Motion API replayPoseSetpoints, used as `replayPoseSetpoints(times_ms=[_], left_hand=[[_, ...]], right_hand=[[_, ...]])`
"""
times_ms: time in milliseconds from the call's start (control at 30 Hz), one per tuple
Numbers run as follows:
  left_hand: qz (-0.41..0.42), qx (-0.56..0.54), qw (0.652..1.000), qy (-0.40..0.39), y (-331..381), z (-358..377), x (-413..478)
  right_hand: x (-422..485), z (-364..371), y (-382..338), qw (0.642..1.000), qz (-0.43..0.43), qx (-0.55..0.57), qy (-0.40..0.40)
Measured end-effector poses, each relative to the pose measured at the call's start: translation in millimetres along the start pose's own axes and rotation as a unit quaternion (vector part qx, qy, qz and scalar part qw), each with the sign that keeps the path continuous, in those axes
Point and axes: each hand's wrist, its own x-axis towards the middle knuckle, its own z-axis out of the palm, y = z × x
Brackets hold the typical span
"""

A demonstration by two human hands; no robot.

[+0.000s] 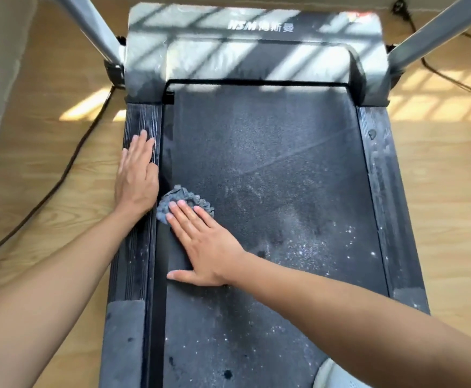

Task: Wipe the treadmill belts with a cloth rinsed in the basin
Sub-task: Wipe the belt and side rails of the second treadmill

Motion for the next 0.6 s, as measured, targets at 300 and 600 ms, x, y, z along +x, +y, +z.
replayPoseSetpoints(times_ms=[300,600], left_hand=[[-0.005,0.078,0.997,0.007,17.8,4.0,-21.6],[-0.02,0.05,0.998,0.02,14.5,3.2,-20.1]], right_hand=[[-145.1,4.7,136.1,0.95,0.3,0.077,0.042],[-177.9,10.6,111.3,0.883,0.435,0.173,0.037]])
